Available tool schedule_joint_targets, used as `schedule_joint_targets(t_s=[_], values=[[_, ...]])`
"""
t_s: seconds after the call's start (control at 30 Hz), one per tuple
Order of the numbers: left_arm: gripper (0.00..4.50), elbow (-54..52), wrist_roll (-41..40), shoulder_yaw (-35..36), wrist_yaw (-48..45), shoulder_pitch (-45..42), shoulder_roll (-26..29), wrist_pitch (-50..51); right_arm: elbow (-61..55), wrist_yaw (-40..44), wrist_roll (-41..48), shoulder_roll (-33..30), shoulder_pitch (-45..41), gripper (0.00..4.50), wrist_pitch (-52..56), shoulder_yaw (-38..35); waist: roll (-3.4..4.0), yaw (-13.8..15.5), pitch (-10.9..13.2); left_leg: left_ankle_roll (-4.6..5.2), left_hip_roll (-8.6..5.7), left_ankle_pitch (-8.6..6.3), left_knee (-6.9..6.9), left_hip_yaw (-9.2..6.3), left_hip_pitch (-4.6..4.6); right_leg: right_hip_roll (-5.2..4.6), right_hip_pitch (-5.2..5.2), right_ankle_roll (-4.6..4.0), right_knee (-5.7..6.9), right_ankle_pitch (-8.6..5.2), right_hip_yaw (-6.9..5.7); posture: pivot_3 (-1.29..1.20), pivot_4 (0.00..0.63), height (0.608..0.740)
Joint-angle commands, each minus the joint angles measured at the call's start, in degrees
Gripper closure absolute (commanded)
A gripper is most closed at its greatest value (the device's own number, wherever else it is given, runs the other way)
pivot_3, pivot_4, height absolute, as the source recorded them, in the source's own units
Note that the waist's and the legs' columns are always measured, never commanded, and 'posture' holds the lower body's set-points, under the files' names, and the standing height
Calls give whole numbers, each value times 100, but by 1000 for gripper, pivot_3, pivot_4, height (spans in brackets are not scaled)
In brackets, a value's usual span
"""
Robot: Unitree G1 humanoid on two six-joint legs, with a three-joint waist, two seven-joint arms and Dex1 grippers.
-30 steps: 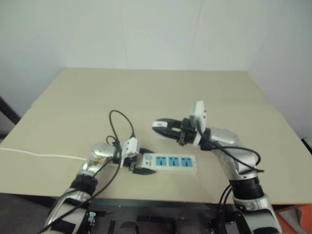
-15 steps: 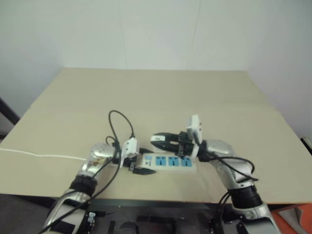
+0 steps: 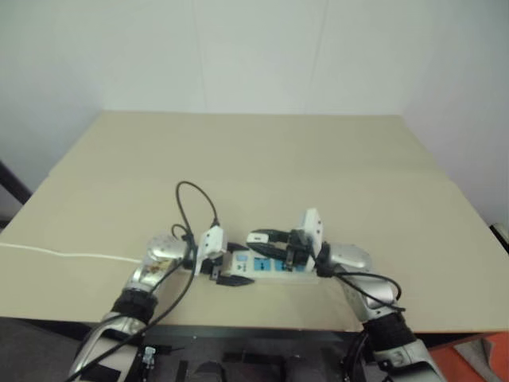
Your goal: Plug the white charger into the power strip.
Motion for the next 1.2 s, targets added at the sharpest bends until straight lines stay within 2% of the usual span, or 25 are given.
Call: schedule_joint_targets(t_s=[0.03, 0.33, 0.7, 1.1, 1.2], values=[[1206, -65, 72, -88, -23, 70, 39, 53, -15, 28, 5, -16, -36, 3376, -217, -95, 0, 0, 0, 0, 0, 0, 0, 0, 0, 0, 0, 0, 0, 0, 0, 0, 150, 740], [1206, -77, 72, -93, -38, 75, 53, 65, -11, 43, -6, 20, -9, 3376, -250, 1, 0, -1, 0, 0, 0, 0, 0, 0, 1, 0, 0, 0, 0, 0, 0, 0, 150, 740], [1206, -94, 68, -94, -39, 83, 90, 95, 641, 168, -278, 19, -24, 3376, -593, 144, -4, -18, -4, 0, 3, 0, 0, 1, 7, 2, 5, 2, 0, -1, 0, 0, 150, 740], [1206, -51, 62, -89, -13, 50, 135, 104, 1084, 772, -390, -927, 155, 3376, -701, 19, -6, 29, -7, 0, 1, 0, 0, 0, 5, 0, 10, 2, -6, -1, 0, 0, 150, 740], [1206, -19, 60, -86, -12, 37, 155, 88, 1240, 866, -460, -998, 30, 3376, -721, 114, -7, 31, -10, 0, 1, 0, 0, 0, 10, 0, 15, 6, -6, -4, -1, 0, 150, 740]])
